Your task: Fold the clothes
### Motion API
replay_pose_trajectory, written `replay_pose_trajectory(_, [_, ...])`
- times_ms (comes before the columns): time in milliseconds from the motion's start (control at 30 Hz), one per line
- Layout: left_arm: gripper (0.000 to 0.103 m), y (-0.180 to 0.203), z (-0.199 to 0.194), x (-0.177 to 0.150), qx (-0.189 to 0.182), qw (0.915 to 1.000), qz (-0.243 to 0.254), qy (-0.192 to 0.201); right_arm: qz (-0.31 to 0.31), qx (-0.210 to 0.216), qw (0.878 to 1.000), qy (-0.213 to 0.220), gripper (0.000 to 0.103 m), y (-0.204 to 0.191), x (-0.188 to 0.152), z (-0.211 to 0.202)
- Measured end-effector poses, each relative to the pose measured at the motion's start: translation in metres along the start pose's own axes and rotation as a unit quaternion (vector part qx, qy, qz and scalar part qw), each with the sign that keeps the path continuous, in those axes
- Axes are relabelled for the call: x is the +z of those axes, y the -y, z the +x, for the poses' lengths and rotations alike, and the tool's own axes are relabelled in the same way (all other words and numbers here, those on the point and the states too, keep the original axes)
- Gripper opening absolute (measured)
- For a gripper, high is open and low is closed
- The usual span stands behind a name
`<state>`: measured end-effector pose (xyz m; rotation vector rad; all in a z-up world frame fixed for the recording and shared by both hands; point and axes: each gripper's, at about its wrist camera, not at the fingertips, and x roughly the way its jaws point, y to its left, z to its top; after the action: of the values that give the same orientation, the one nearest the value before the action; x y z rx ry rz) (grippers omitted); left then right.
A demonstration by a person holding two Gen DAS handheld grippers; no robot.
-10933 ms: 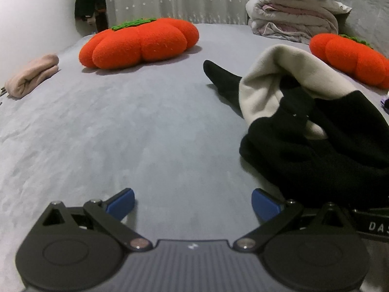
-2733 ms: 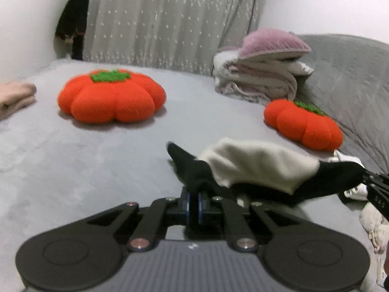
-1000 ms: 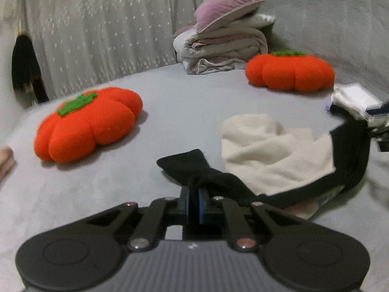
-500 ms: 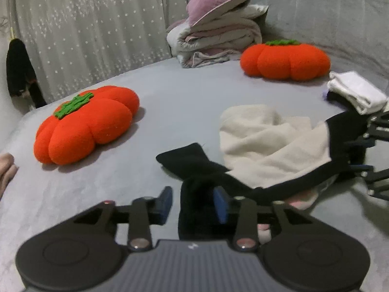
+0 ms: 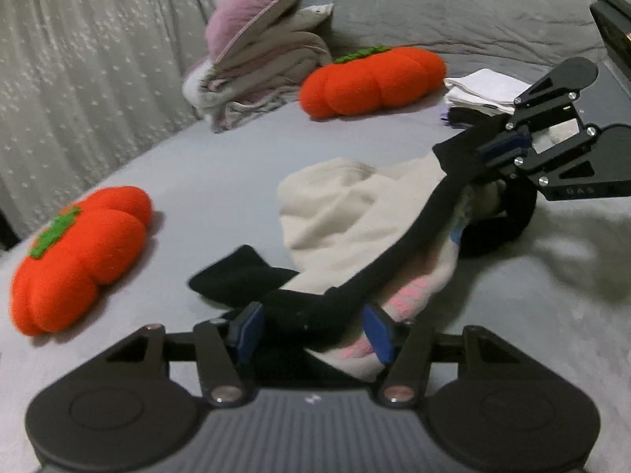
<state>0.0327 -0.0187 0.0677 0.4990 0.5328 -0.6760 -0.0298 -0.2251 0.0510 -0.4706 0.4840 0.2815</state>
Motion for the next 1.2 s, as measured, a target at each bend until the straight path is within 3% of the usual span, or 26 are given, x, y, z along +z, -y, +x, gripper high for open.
replay_pose_trajectory(33, [0.052, -0.004, 0.004, -0.001, -0.007, 0.9999, -0.009, -0.002, 0.002, 0.0, 1.0, -0.001, 0.013, 0.0, 0.0, 0.001])
replay_pose_trajectory(67, [0.033, -0.009, 0.008, -0.002, -0.014, 0.9997, -0.018, -0.003, 0.005, 0.0, 1.0, -0.002, 0.013, 0.001, 0.0, 0.002])
replay_pose_trajectory(100, [0.024, -0.013, 0.012, -0.003, -0.021, 0.9994, -0.027, -0.005, 0.008, 0.0, 1.0, -0.003, 0.013, 0.003, 0.0, 0.005])
replay_pose_trajectory(167, [0.018, -0.02, 0.015, -0.003, -0.028, 0.9979, -0.058, -0.004, 0.021, 0.004, 1.0, -0.001, 0.013, 0.007, 0.001, 0.006])
replay_pose_trajectory(300, [0.015, -0.035, 0.004, 0.002, -0.042, 0.9906, -0.124, 0.041, 0.056, 0.004, 0.998, 0.01, 0.013, 0.017, 0.003, 0.007])
replay_pose_trajectory(433, [0.014, -0.054, -0.02, 0.01, -0.051, 0.9709, -0.21, 0.103, 0.133, 0.009, 0.99, 0.042, 0.012, 0.032, 0.009, -0.003])
replay_pose_trajectory(633, [0.013, -0.064, -0.037, 0.015, -0.048, 0.9486, -0.286, 0.128, 0.187, 0.048, 0.979, 0.072, 0.012, 0.042, 0.014, -0.018])
replay_pose_trajectory(733, [0.013, -0.066, -0.058, 0.025, -0.051, 0.9378, -0.306, 0.155, 0.197, 0.047, 0.972, 0.12, 0.011, 0.041, 0.025, -0.038])
replay_pose_trajectory(900, [0.013, -0.066, -0.116, 0.039, -0.066, 0.913, -0.328, 0.233, 0.196, 0.048, 0.956, 0.214, 0.01, 0.043, 0.048, -0.094])
replay_pose_trajectory(1033, [0.013, -0.05, -0.13, 0.043, -0.069, 0.9195, -0.295, 0.251, 0.197, 0.059, 0.938, 0.28, 0.01, 0.043, 0.059, -0.137])
replay_pose_trajectory(1133, [0.014, -0.04, -0.119, 0.044, -0.076, 0.9265, -0.288, 0.231, 0.206, 0.075, 0.923, 0.316, 0.01, 0.047, 0.064, -0.159])
replay_pose_trajectory(1167, [0.015, -0.037, -0.113, 0.044, -0.079, 0.9283, -0.287, 0.223, 0.21, 0.083, 0.917, 0.328, 0.004, 0.048, 0.066, -0.166])
replay_pose_trajectory(1200, [0.016, -0.037, -0.109, 0.043, -0.085, 0.9291, -0.287, 0.216, 0.212, 0.084, 0.915, 0.332, 0.004, 0.05, 0.067, -0.169])
